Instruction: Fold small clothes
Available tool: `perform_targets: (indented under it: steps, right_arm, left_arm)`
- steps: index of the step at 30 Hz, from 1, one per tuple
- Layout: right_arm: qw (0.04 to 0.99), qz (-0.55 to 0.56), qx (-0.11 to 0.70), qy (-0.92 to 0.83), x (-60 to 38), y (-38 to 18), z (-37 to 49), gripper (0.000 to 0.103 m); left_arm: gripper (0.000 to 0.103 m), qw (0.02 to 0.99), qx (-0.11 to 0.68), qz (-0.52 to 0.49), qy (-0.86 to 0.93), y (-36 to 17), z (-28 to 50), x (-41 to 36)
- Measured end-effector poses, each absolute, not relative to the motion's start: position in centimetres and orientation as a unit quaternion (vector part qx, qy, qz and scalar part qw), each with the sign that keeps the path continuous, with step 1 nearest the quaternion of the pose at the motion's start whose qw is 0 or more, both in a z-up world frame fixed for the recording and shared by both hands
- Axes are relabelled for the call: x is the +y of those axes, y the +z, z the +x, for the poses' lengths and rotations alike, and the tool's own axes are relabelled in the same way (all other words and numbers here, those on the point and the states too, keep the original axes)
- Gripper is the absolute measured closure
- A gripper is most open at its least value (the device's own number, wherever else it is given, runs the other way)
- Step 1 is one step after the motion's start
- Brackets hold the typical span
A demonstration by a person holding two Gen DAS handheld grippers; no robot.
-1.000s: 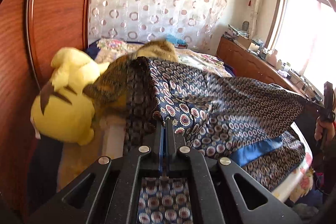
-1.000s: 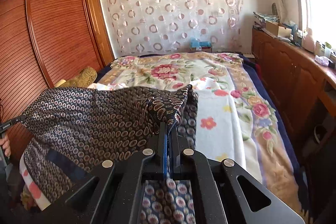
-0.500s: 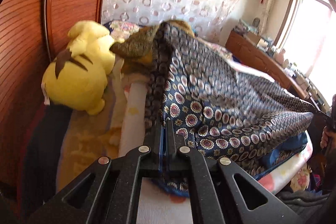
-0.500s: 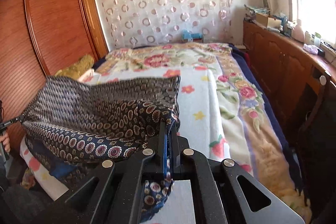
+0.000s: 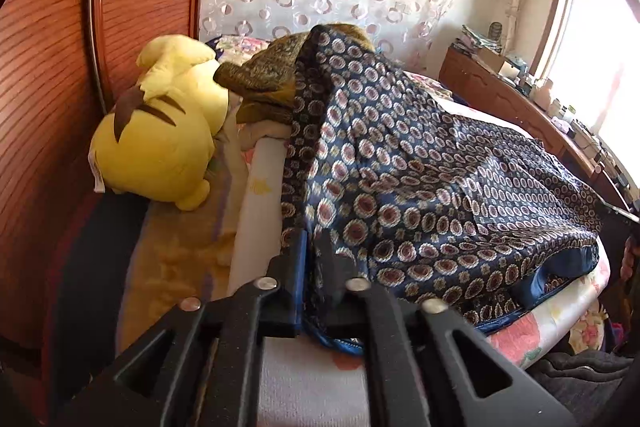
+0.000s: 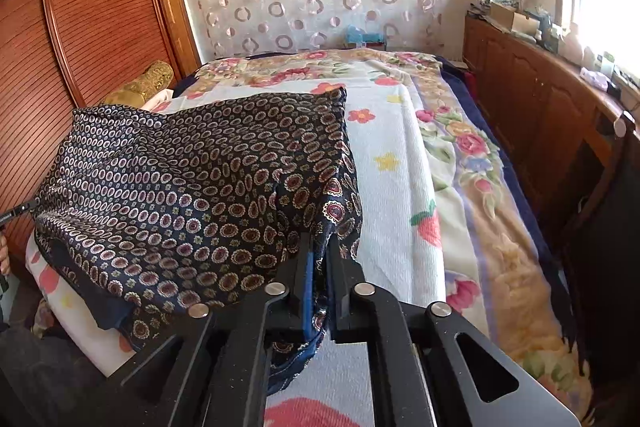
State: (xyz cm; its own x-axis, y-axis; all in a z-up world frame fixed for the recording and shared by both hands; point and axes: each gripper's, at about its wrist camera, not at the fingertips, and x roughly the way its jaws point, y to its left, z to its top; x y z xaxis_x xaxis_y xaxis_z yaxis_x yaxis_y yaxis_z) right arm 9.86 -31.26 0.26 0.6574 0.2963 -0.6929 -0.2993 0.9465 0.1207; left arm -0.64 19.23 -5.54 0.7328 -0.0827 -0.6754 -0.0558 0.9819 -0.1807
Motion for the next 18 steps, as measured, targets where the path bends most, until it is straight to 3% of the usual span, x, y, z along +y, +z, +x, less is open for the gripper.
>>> perform_targets:
  steps: [2,7,10,18]
  right_arm:
    - [0.914,-0.015,0.373,0.161,-31.0,0.6,9.8,0.081]
    - [0.921,-0.037,0.351,0.163,-30.0,1.9,9.1,0.068]
    - [0.923,-0.053,0.342,0.169,-29.0,2.5,9.4,0.06]
    - [0.919,-0.061,0.351,0.169,-27.1,2.7,18.3,0.059]
  left_arm:
    - [0.075,0.93,0.358,-0.085,-0.004,-5.2,-0.8,19.0]
    - [0.034,0.934,0.348,-0.081,-0.002,-4.7,-0.8,18.7]
    - [0.034,0.932,0.354,-0.081,-0.002,-5.1,-0.6,18.5]
    - [0.034,0.926,0.369,-0.082,0.009,-6.5,-0.2,18.0]
